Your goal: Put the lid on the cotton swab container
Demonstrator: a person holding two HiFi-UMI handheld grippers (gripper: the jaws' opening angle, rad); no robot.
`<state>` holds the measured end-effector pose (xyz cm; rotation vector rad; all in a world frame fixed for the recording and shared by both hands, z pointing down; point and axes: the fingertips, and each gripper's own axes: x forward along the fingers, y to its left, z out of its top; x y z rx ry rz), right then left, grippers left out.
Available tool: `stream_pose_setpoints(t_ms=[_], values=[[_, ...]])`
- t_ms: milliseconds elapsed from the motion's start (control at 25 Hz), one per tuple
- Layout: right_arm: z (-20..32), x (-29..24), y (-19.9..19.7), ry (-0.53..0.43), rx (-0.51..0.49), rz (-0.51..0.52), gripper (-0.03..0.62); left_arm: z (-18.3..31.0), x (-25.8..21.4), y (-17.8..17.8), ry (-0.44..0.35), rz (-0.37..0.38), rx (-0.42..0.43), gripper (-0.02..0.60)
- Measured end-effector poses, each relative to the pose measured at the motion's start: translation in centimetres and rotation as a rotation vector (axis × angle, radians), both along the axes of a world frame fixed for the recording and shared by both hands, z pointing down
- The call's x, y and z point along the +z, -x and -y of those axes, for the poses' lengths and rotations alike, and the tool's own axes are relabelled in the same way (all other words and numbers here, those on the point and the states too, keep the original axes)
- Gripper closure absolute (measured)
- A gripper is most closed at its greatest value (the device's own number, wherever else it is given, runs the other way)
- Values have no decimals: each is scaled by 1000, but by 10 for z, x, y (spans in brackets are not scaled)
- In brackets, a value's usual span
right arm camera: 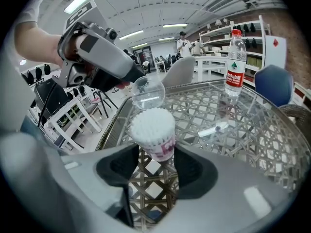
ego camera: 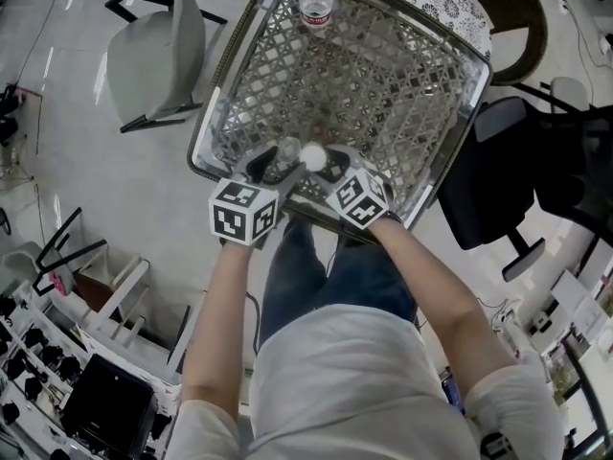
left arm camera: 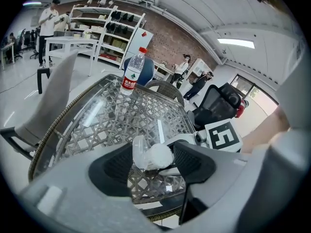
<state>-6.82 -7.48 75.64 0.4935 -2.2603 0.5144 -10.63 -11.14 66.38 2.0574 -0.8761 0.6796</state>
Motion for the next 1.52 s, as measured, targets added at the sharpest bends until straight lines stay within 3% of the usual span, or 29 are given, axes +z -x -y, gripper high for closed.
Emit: stream_pose_setpoints(t_ms=[320, 720, 1040, 1280, 1520], values=[[1, 1, -1, -10, 27, 2, 376, -15, -11, -22, -5, -39, 74, 329], [0, -1, -3, 6, 57, 31, 376, -28, 6, -47, 45, -27, 139, 335], [-3, -3, -7, 29, 62, 78, 376, -29, 20, -49, 71, 6, 131, 411], [-3, -2, -13, 35, 72, 77, 376, -23, 30, -40, 85, 61, 95, 541], [-4, 1, -14, 41, 71, 78, 376, -23, 35, -40, 81, 129, 117, 574]])
